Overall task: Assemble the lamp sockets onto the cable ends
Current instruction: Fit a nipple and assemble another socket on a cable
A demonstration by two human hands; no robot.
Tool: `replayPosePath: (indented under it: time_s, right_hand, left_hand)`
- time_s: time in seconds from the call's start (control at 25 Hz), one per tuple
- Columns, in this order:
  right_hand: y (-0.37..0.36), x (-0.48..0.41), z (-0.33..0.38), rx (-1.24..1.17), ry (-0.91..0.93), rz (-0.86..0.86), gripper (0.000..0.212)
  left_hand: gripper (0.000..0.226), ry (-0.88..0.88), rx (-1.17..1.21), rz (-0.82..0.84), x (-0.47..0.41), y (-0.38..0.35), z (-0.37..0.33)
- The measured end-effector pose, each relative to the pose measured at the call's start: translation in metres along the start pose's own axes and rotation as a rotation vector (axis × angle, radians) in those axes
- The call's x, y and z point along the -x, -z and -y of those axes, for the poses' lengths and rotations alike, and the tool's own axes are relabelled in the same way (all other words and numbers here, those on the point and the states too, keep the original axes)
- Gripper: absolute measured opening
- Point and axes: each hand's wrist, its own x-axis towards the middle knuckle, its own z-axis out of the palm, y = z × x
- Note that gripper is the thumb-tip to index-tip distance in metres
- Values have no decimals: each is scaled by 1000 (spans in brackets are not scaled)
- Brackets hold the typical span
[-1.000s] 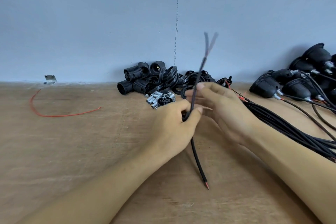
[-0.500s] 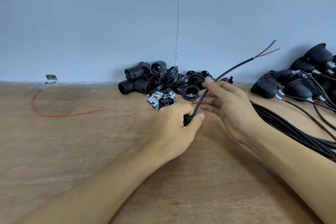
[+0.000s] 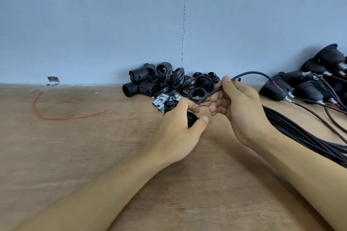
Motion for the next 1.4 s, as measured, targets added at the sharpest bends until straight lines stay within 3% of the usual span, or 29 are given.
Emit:
replayPosePath:
  time_s: [0.48,0.6,0.88,1.4]
  right_hand:
    - [-4,5,-6,288,96,170,32]
    - [-4,7,-5,354,120,240,24]
    - [-4,7,-5,402,157,192,29]
    - [0,6,-7,408,219,176,26]
  left_hand:
    - [18,-88,44,12,1,1,1]
    - [15,-59,84,17,0,1,1]
    - [22,-25,106,-38,-1,2,3]
    - [30,-50,100,21,0,5,4]
